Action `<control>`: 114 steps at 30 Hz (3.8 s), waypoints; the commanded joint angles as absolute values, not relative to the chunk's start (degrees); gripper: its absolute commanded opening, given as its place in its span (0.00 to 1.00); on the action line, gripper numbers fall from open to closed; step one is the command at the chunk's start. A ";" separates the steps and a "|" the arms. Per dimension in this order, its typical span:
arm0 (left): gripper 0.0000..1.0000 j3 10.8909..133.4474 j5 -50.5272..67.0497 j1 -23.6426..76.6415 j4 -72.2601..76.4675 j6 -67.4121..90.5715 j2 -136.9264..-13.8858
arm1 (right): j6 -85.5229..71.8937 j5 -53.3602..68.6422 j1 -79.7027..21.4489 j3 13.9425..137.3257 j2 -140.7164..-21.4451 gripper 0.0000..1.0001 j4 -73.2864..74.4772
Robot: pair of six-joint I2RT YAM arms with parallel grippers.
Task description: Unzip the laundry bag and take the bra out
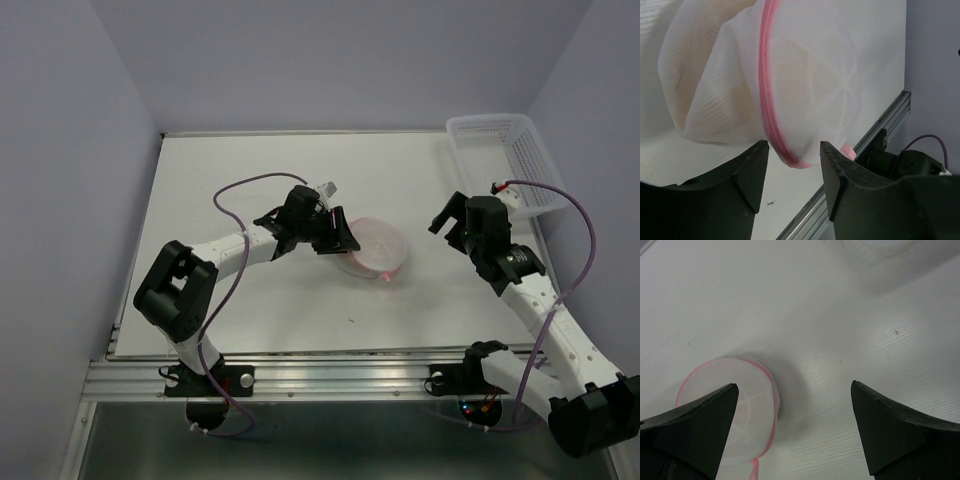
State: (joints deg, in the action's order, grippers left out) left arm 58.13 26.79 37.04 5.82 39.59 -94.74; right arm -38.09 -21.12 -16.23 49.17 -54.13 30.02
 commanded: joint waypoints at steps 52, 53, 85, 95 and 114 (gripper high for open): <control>0.00 54.58 1.49 40.61 3.25 65.92 -79.72 | -32.35 13.99 -34.71 35.95 -60.02 0.99 3.71; 0.00 54.49 1.67 40.61 3.16 66.00 -79.89 | -32.52 10.49 -34.72 35.60 -60.73 0.98 2.30; 0.00 54.93 2.11 40.61 1.85 66.97 -79.37 | -41.13 -6.33 -36.91 32.78 -71.10 0.40 -15.38; 0.00 54.49 1.85 40.61 1.67 66.97 -78.49 | -44.64 -8.52 -37.44 31.82 -71.81 0.38 -15.47; 0.00 53.35 2.37 37.36 0.44 65.39 -76.56 | -42.02 -8.17 -37.44 31.90 -69.35 0.01 -9.67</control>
